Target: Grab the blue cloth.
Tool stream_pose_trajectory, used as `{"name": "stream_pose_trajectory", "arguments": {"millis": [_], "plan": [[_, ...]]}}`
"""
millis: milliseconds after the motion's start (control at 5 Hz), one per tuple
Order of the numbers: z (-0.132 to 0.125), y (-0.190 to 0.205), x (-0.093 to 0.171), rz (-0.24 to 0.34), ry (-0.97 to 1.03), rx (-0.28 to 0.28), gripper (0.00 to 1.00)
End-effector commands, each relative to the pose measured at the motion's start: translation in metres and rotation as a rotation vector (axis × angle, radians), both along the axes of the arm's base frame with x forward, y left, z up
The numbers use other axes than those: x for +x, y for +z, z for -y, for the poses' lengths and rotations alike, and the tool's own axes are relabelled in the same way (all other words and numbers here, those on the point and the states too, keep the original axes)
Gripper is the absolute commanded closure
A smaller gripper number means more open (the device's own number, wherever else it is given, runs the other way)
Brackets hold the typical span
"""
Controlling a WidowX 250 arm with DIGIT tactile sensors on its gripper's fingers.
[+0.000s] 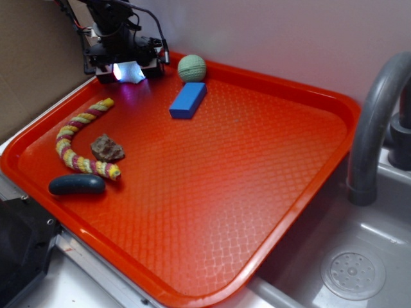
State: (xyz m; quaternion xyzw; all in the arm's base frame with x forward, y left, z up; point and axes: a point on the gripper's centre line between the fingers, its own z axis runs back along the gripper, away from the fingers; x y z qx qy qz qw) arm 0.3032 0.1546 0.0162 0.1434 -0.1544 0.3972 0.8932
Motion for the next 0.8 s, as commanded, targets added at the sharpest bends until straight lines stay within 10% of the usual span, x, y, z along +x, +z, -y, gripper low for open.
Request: {"name": "stream_pose_trajectory", "arguments": {"millis": [0,600], "plan": [[-0.014,0.004,-0.017,-0.020,0.002,0.013,1.00],[-0.008,0.012,-0.032,-0.025,0.039,0.004,1.00]]}}
